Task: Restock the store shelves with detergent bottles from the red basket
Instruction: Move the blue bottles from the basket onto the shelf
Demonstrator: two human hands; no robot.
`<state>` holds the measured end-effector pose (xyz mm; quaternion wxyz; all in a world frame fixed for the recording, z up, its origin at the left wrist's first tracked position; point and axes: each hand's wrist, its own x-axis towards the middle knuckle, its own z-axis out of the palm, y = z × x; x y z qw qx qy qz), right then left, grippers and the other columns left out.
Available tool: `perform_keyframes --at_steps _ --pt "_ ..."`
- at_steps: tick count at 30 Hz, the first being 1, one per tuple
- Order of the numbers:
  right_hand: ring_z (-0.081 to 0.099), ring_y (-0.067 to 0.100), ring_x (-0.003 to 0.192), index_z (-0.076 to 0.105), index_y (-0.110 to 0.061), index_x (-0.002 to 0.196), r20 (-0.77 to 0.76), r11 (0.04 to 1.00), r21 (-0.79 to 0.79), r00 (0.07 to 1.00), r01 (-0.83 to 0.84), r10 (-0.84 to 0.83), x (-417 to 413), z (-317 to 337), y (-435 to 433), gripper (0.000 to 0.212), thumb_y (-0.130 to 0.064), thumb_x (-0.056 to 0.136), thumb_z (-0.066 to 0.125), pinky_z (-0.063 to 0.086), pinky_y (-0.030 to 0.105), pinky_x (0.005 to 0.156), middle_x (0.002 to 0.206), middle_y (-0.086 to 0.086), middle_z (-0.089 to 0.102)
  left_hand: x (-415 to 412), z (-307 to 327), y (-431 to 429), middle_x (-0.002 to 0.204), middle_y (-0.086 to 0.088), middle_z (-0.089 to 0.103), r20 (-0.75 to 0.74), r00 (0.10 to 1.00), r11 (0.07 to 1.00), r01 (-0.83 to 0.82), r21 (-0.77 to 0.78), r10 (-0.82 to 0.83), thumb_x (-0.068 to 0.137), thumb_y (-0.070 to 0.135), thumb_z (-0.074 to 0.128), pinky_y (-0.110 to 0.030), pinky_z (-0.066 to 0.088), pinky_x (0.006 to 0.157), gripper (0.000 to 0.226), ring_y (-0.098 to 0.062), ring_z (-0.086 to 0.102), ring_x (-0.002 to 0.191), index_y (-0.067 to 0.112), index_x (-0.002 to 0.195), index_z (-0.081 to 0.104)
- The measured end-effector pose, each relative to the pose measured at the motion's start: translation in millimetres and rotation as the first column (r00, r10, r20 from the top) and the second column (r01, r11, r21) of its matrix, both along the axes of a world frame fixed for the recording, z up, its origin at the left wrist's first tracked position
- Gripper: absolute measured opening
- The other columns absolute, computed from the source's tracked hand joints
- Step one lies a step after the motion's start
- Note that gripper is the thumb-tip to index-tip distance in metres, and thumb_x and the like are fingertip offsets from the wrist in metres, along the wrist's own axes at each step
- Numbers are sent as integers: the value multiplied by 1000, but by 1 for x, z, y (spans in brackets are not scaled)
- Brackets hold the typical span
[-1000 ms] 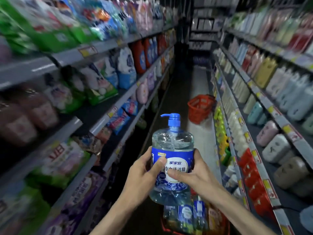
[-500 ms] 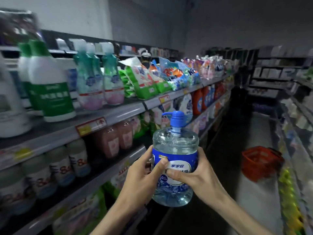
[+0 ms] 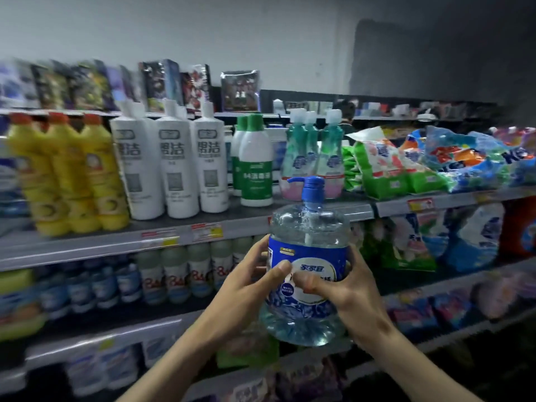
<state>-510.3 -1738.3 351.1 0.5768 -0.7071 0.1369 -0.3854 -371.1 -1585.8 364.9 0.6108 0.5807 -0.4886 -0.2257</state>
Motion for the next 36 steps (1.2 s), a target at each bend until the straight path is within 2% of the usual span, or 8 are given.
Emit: perform_keyframes --at_steps 3,6,9,13,16,24,33,36 --pt "79 25 103 56 -22 135 -6 991 10 991 -136 136 21 2 19 84 -28 65 103 64 49 88 118 3 78 -3 8 33 131 2 73 -33 993 994 -112 -5 112 107 30 53 -32 62 91 42 -18 74 117 34 149 49" --pt "79 21 102 55 -19 134 10 963 9 963 -271 271 40 3 43 81 -18 65 98 66 40 83 116 0 78 -7 13 66 123 3 77 -70 965 967 -253 -8 252 107 25 51 -27 62 82 39 -18 76 110 26 146 52" --pt "79 21 101 55 -18 133 26 925 14 925 -381 380 61 3 74 83 -19 62 99 67 38 80 115 -2 78 -10 15 104 122 4 78 -82 921 924 -381 -3 380 108 24 51 -25 62 80 39 -16 76 109 28 147 52" --pt "79 24 103 55 -19 135 26 856 27 856 -516 516 84 7 124 88 -19 61 103 65 49 84 117 1 79 -14 20 161 120 -2 78 -117 854 860 -511 -6 506 108 23 54 -20 60 76 39 -13 77 106 35 145 50" --pt "80 21 99 56 -17 132 36 812 9 812 -583 582 100 14 166 83 -11 62 99 67 40 79 113 -1 80 -9 23 206 121 -4 78 -126 807 813 -582 -15 576 107 22 56 -21 60 76 41 -16 77 107 30 147 50" --pt "80 17 96 57 -23 128 37 742 -63 741 -668 670 159 39 291 80 -20 60 100 67 38 79 110 -6 80 21 43 331 123 9 77 -75 726 725 -687 -44 684 108 25 55 -18 60 76 39 -10 76 108 34 146 50" --pt "80 17 95 57 -25 129 71 739 -111 736 -665 673 240 60 425 85 -25 57 102 66 36 75 110 -6 80 94 69 469 134 0 73 15 726 725 -685 -65 687 106 29 59 -27 61 88 48 -16 73 117 35 152 45" --pt "80 16 93 57 -25 128 87 760 -128 756 -637 649 260 66 444 87 -27 52 102 66 35 74 109 -6 80 120 75 489 136 2 72 48 742 743 -665 -70 669 106 28 60 -24 61 85 48 -12 73 117 39 151 45"
